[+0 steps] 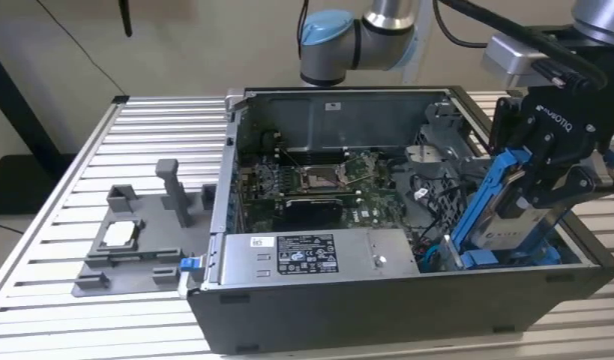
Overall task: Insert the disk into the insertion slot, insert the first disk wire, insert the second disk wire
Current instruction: 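Insert the disk into the insertion slot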
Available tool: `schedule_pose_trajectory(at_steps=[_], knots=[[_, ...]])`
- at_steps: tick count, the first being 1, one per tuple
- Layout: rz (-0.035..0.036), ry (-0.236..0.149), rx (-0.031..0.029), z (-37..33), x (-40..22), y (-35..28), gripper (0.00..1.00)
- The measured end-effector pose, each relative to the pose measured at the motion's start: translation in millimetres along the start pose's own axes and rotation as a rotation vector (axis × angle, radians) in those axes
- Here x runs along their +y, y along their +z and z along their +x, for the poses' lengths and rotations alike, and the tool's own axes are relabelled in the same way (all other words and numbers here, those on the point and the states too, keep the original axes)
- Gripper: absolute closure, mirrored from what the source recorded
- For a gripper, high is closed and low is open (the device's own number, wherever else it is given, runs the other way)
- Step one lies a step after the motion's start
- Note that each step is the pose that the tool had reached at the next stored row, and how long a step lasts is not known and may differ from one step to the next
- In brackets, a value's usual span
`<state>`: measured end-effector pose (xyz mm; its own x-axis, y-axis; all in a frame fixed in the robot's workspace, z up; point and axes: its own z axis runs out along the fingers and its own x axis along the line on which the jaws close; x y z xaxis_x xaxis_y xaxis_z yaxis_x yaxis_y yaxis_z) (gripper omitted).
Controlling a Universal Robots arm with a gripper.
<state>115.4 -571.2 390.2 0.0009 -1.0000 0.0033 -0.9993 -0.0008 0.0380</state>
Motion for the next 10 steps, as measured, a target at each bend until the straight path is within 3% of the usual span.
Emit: schedule_pose_trajectory(at_steps=[10], knots=[[0.0000,0.000,0.0001,-0.1,-0.6,18.2,0.67]])
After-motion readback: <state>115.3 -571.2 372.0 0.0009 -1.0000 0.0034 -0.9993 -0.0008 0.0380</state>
